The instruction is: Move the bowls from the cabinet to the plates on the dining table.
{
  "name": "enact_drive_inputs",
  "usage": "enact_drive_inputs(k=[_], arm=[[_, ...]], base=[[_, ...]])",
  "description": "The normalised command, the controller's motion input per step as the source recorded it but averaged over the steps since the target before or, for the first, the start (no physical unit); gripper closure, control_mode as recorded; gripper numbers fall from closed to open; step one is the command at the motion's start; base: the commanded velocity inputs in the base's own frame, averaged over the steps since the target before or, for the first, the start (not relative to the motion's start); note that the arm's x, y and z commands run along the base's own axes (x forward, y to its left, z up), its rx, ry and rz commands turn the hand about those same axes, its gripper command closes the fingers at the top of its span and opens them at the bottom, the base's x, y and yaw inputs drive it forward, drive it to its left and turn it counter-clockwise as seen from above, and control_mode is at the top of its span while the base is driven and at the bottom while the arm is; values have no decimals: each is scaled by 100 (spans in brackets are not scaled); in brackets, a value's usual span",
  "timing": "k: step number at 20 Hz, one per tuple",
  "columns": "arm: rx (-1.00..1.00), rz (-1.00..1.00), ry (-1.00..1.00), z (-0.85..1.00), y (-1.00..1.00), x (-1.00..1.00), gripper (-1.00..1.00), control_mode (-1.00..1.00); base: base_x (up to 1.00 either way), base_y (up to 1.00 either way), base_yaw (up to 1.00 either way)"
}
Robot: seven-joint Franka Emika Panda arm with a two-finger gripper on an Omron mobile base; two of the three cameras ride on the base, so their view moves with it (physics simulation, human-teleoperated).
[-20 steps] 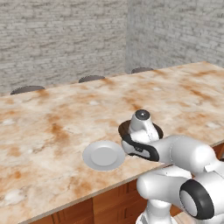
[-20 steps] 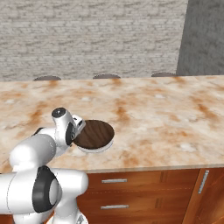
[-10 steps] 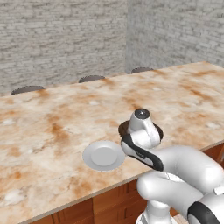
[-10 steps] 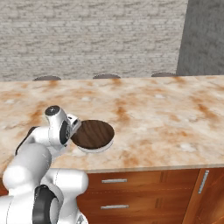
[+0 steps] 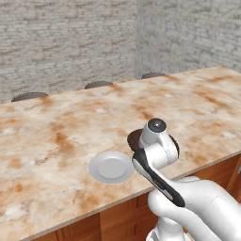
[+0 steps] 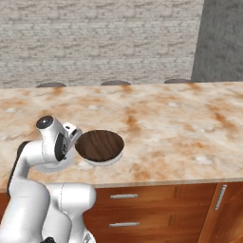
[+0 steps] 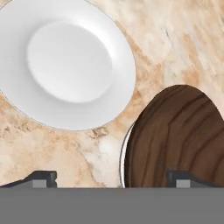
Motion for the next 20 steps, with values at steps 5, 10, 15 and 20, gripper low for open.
enact_drive_inputs(k=[5,10,15,20], arm=[[2,0,-14,41,0,-39,-100,-100],[8,-1,-8,61,0,-28,-100,-100],[12,-3,-1,71,0,-13,-100,-100],[12,-3,-1,64,0,-21,-100,-100]], base=[[0,0,0],[0,0,0],[0,0,0],[0,0,0]])
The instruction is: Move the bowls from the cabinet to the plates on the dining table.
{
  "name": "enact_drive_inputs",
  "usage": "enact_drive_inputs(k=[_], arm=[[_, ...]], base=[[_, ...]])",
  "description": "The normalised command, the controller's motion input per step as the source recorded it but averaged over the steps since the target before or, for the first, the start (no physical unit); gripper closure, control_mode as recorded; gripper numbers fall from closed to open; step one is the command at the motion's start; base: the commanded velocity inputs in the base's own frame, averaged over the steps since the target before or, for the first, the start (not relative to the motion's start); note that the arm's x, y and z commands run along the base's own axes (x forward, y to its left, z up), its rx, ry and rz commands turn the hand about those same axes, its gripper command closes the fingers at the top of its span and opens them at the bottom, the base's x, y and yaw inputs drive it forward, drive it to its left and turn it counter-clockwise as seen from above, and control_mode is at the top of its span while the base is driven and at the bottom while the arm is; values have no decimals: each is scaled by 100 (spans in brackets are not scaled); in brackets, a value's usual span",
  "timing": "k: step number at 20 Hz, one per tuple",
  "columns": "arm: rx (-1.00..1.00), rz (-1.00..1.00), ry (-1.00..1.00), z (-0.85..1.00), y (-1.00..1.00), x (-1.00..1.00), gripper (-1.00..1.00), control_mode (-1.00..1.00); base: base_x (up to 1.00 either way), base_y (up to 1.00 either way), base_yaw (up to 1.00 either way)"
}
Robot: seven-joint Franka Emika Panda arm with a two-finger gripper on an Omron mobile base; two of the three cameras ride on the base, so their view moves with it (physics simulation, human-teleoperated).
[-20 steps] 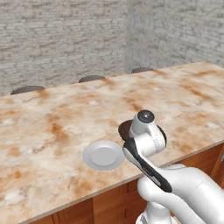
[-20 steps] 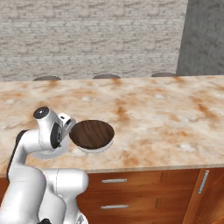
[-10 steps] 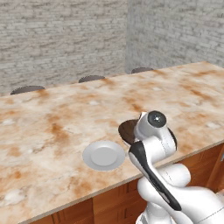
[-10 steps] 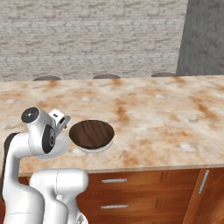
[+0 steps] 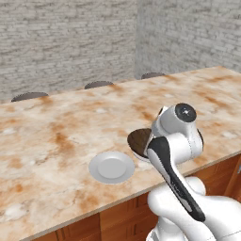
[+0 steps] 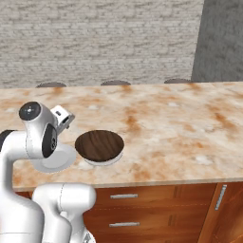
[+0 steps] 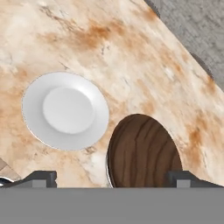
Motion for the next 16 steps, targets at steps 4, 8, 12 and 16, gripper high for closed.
enact_drive_inputs(k=[4,8,12,16], arm=[[12,-3,-2,57,0,-27,-100,-100],[10,-5,-2,48,0,-32,-100,-100],[5,-11,-1,34,-1,-33,-100,-100],[3,-16,0,35,-7,-34,-100,-100]], base=[[0,0,0],[0,0,0],[0,0,0],[0,0,0]])
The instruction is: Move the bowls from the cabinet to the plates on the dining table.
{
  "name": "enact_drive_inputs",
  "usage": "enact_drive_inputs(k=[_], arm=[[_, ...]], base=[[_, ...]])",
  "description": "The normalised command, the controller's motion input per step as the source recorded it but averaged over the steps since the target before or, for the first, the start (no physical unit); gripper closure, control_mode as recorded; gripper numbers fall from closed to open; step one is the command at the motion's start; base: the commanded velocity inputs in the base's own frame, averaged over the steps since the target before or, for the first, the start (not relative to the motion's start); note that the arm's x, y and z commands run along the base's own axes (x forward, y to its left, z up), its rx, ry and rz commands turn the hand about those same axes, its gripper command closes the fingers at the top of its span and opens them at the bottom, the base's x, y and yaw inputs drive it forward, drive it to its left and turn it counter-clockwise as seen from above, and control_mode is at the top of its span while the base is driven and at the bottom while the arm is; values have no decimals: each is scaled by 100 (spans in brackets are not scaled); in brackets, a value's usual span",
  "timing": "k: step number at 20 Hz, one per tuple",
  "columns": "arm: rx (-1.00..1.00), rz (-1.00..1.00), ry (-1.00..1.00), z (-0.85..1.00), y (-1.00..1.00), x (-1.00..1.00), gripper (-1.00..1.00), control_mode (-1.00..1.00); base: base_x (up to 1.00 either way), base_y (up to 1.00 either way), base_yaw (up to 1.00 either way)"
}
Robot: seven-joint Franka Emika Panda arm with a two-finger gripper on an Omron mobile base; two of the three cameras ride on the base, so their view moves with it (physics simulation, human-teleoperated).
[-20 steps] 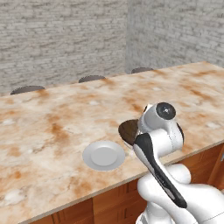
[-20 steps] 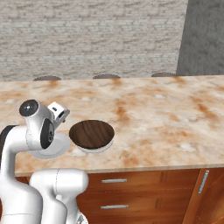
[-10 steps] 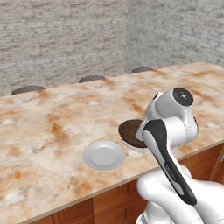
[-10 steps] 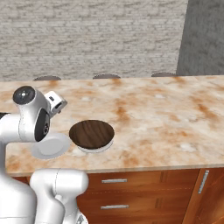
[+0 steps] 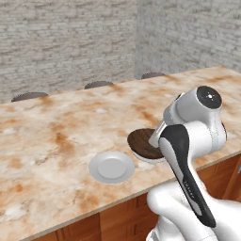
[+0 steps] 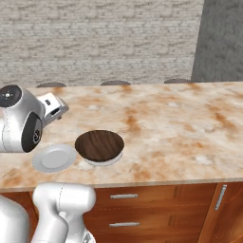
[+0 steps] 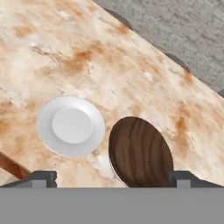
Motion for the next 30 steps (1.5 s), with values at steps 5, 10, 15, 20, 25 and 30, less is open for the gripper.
enact_drive_inputs(k=[5,10,15,20,25,30], arm=[[3,-15,0,41,-19,-32,-100,-100],[4,-11,-1,43,-31,-40,-100,-100],[4,-8,-1,36,-36,-33,-100,-100],[2,-4,-5,23,-32,-34,-100,-100],[0,-3,-12,18,-17,-37,-100,-100],[0,-5,-13,17,-6,-39,-100,-100]], base=[[0,0,0],[0,0,0],[0,0,0],[0,0,0],[0,0,0],[0,0,0]])
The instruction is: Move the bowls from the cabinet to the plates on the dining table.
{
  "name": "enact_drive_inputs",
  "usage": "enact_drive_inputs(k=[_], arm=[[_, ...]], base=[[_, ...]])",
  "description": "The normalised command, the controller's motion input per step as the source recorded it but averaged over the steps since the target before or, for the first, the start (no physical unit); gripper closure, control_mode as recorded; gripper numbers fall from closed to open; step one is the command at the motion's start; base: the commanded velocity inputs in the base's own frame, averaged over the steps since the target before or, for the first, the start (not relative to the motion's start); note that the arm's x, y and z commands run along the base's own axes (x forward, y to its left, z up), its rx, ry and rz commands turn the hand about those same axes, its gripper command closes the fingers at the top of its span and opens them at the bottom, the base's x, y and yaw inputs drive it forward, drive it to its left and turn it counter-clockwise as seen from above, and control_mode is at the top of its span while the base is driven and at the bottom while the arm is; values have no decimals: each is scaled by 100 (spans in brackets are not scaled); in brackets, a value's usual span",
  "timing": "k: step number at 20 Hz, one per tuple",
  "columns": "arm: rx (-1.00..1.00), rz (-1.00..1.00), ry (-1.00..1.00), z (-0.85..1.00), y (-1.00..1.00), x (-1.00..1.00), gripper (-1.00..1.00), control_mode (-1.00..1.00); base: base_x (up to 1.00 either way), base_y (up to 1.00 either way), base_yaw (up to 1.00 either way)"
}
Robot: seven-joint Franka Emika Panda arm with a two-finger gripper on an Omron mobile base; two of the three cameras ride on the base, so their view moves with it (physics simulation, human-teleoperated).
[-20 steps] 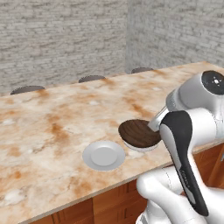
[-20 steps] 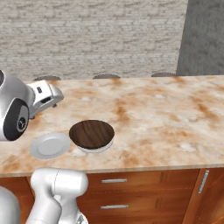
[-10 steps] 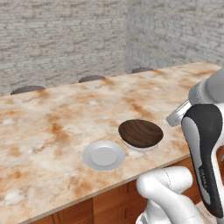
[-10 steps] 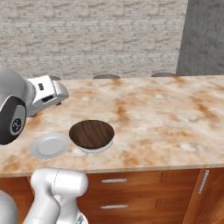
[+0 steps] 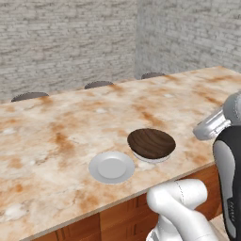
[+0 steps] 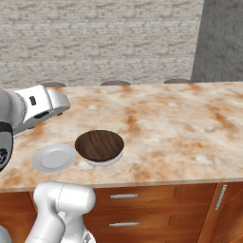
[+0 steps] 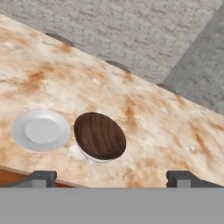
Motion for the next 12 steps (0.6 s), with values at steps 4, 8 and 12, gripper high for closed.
enact_drive_inputs(k=[4,8,12], arm=[[0,-5,-10,24,-2,-29,-100,-100],[0,-4,-9,27,-3,-21,-100,-100],[0,-3,-7,27,-3,-8,-100,-100]], base=[[0,0,0],[0,0,0],[0,0,0]])
